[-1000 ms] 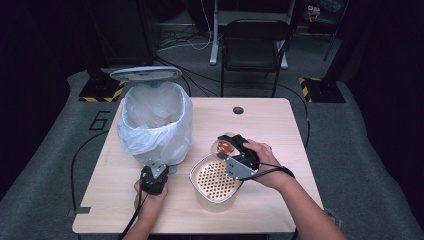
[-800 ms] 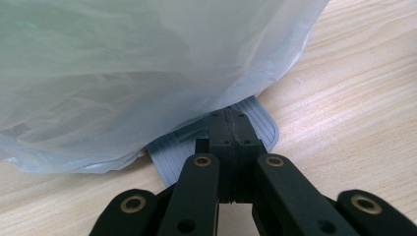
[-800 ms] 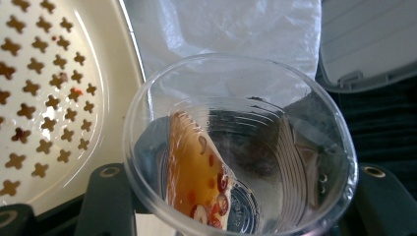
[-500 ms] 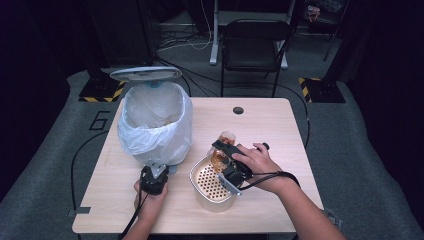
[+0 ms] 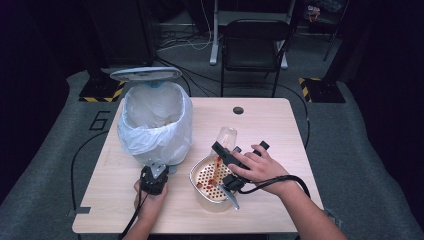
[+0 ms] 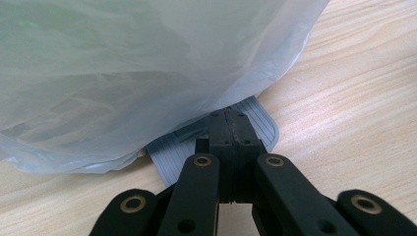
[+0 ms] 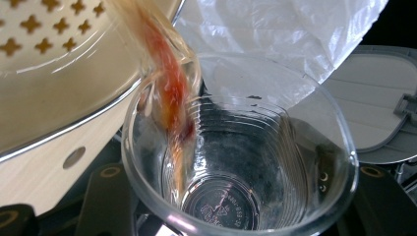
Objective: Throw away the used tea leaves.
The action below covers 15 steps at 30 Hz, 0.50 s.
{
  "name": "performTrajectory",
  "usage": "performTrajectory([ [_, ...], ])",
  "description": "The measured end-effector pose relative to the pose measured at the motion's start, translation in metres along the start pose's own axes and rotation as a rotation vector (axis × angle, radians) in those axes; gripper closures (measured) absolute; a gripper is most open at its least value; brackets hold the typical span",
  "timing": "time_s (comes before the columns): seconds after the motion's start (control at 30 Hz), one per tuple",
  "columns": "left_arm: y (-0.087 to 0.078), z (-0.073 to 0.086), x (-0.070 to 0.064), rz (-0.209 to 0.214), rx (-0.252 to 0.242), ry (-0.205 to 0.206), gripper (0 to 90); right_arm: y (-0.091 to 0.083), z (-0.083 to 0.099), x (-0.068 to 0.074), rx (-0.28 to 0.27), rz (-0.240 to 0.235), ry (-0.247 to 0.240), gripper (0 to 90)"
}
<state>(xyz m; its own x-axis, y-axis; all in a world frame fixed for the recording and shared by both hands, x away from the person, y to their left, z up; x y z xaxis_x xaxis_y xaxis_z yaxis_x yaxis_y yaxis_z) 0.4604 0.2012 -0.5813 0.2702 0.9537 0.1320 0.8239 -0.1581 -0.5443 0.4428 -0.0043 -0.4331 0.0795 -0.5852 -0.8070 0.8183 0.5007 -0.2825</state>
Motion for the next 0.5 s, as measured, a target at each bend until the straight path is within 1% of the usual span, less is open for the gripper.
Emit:
performTrajectory([
  [0.03,0.0000,0.0000,0.0000,0.000,0.000,0.000,90.0,0.0002,-0.0002,-0.0007,0.007,0.022,-0.007,39.4],
  [0.1,0.0000,0.0000,-0.0001,0.001,0.000,-0.001,90.0,0.0001,-0.0012,-0.0004,0.009,0.019,-0.019,39.2],
  [0.13,0.0000,0.0000,-0.0001,0.000,0.000,-0.001,90.0,0.0012,-0.0028,-0.0001,0.006,0.032,0.010,39.2],
  [0.17,0.0000,0.0000,0.0000,0.000,0.000,0.000,90.0,0.0019,-0.0045,-0.0016,-0.001,0.055,0.029,39.1],
  [0.2,0.0000,0.0000,-0.0001,0.001,0.000,-0.001,90.0,0.0011,-0.0040,-0.0023,0.006,0.047,0.017,39.1],
  [0.23,0.0005,-0.0004,-0.0002,-0.001,-0.007,-0.004,90.0,0.0014,-0.0046,-0.0027,0.004,0.046,0.016,39.1],
  [0.27,0.0000,0.0000,-0.0001,0.001,0.000,-0.001,90.0,0.0015,-0.0048,-0.0024,0.003,0.044,0.022,39.0],
  [0.33,0.0000,0.0000,-0.0001,0.001,0.000,-0.002,90.0,0.0014,-0.0052,-0.0029,-0.002,0.045,0.027,38.9],
  [0.5,0.0004,-0.0004,-0.0001,0.000,-0.006,-0.004,90.0,0.0013,-0.0063,-0.0006,-0.009,0.028,0.033,38.9],
])
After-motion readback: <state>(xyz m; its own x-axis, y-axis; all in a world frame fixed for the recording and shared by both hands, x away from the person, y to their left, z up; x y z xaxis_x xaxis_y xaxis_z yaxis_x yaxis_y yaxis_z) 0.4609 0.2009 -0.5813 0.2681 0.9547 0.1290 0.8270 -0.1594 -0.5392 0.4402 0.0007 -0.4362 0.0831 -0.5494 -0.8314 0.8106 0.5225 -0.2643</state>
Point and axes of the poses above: each handheld gripper's, and its own axes: y roughly forward along the jaws, z roughly out of its underside, x roughly to its left, the point moved 10 cm from there along y, roughly forward along the jaws, and after that the axes turned 4 degrees about -z, right-handed, at the moved point
